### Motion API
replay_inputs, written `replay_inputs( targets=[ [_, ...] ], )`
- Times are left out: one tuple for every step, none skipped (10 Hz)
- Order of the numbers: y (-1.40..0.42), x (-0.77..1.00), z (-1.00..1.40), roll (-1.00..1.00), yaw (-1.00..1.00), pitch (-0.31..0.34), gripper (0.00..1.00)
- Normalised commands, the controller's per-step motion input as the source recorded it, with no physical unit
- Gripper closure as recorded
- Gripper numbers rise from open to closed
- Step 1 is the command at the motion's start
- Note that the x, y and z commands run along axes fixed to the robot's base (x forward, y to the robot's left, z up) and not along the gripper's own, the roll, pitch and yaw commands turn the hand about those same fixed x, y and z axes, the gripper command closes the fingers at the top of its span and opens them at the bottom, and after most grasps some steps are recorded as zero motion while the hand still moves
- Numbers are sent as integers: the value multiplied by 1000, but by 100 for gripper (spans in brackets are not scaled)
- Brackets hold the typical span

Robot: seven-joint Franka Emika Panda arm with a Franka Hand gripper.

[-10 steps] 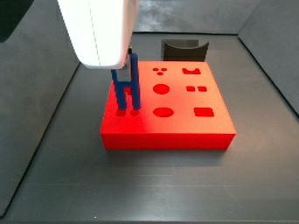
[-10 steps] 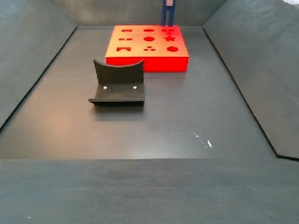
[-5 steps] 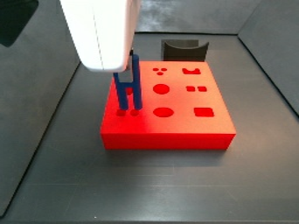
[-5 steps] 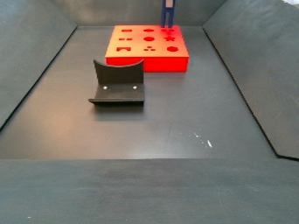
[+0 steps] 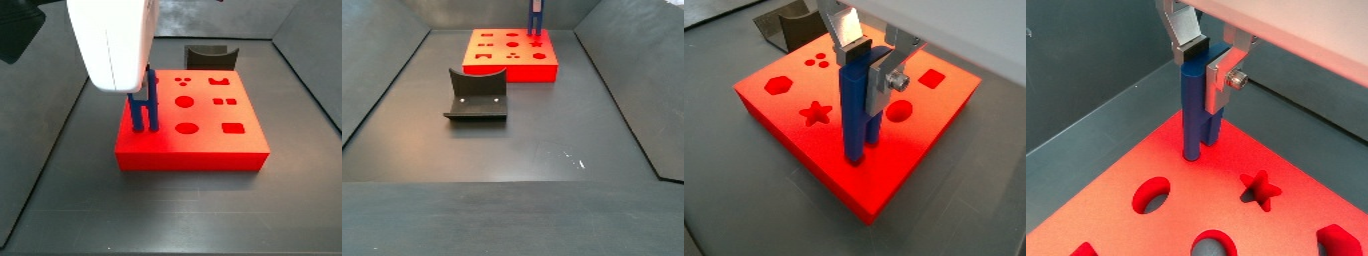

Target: Insert the square-circle object.

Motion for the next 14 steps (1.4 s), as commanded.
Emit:
replay_inputs(
  targets=[
    [-131,0,-86,94,0,0,100],
    [-140,0,-80,93,0,0,100],
    [-40,0,-149,91,0,0,100],
    [0,0,-211,94,0,0,100],
    [57,51,-146,49,6,0,100],
    [74,71,-97,27,14,0,100],
    [77,63,-66,9,11,0,100],
    [6,100,-54,50,26,0,100],
    [0,40,-117,70,11,0,100],
    [0,3,-169,69,0,0,100],
    [0,0,-306,107,0,0,100],
    [-43,0,-669,74,0,59,100],
    [-120,0,-809,127,0,140,100],
    [-114,0,-714,161,0,177,100]
  ],
)
